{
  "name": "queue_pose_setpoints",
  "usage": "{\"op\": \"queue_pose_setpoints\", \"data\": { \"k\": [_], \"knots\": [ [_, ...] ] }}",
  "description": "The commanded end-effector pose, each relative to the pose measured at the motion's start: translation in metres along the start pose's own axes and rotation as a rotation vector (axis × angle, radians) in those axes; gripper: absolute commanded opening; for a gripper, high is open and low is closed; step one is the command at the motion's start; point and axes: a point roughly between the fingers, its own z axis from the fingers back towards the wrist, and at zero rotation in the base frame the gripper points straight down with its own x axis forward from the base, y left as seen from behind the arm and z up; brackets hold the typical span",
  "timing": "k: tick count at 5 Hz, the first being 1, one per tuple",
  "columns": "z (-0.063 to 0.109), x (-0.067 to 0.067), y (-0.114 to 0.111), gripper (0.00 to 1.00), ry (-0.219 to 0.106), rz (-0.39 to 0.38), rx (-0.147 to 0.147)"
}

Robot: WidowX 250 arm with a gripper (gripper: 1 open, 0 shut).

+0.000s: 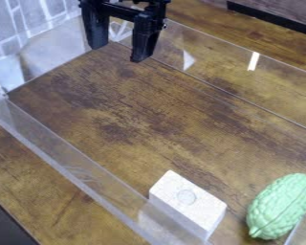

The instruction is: Remove the white object from inside the blue tray and put it on the table

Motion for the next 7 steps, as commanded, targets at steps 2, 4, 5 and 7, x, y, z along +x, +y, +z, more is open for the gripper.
{"op": "queue_pose_setpoints", "data": {
  "k": [2, 4, 5, 7],
  "knots": [
    [-0.019, -0.005, -0.022, 1.0, 0.038, -0.119, 0.0],
    [-0.032, -0.03, -0.086, 1.0, 0.047, -0.487, 0.027],
    [-0.049, -0.029, -0.111, 1.0, 0.065, -0.614, 0.05],
    [-0.08, -0.016, -0.121, 1.0, 0.106, -0.82, 0.05]
  ]
}}
